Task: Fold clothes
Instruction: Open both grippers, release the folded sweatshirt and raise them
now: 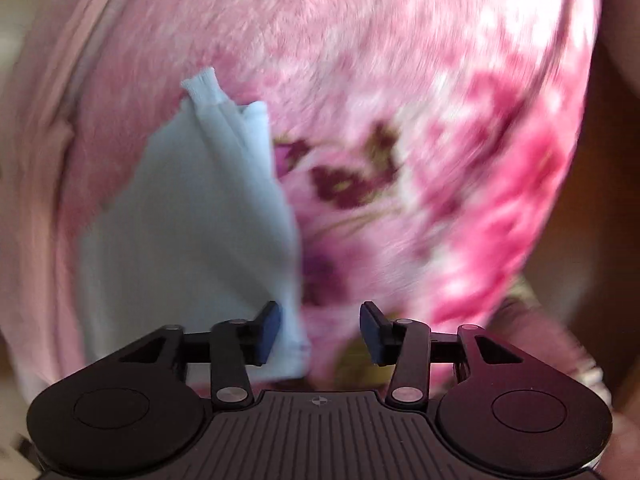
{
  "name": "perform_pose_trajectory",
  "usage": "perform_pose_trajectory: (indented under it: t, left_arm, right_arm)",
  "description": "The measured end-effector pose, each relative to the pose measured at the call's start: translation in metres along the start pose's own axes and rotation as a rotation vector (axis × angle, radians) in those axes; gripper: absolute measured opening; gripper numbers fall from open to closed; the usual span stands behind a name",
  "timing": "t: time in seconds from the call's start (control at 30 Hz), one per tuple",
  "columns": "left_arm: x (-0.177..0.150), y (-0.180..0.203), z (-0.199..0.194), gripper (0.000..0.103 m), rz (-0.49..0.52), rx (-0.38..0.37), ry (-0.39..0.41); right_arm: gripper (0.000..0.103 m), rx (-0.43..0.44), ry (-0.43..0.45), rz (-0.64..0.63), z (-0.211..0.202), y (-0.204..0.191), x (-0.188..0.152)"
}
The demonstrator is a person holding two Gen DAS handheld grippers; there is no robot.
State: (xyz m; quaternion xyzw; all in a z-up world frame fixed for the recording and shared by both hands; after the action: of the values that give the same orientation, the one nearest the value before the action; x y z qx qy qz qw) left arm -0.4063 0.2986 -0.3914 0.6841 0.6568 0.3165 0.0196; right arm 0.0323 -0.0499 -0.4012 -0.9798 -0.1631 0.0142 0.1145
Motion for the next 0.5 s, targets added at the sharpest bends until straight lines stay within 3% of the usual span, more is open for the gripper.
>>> perform_pose_trajectory:
  t: [0.1, 0.17, 0.33, 0.5]
  left_arm:
    - [-0.044, 0.006, -0.032, 0.025, -0.053, 0.082, -0.049]
    - [-0.071, 0.019, -0.051, 0.025, -0.080, 0.103, -0.087]
    - [-0.117, 0.068, -0.087, 0.026, -0.108, 0.109, -0.107]
    - [-0.127, 0.134, -0.120, 0.027, -0.069, 0.208, -0.053]
  right_arm:
    - [0.045, -0.135, 0.041, -0.275, -0.020, -0.006, 0.013]
    - [0.045, -0.141, 0.103, -0.475, -0.037, -0.022, 0.021]
    - [0.045, -0.063, 0.178, -0.911, -0.068, -0.084, 0.018]
    - [0.045, 0.051, 0.175, -1.245, -0.086, -0.127, 0.009]
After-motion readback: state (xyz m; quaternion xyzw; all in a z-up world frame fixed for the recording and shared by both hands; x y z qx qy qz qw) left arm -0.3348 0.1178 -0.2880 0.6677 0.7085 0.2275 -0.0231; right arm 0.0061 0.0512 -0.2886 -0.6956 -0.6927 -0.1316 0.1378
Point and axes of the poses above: each gripper's, at about its wrist camera, not at the fingertips, and z roughly the way its jaws point, y to its right, x to its top, the point moved 3 cm from there along z, roughly the way its jaws point, and after that the axes turned 11 degrees about -x, right-handed, at the moved point
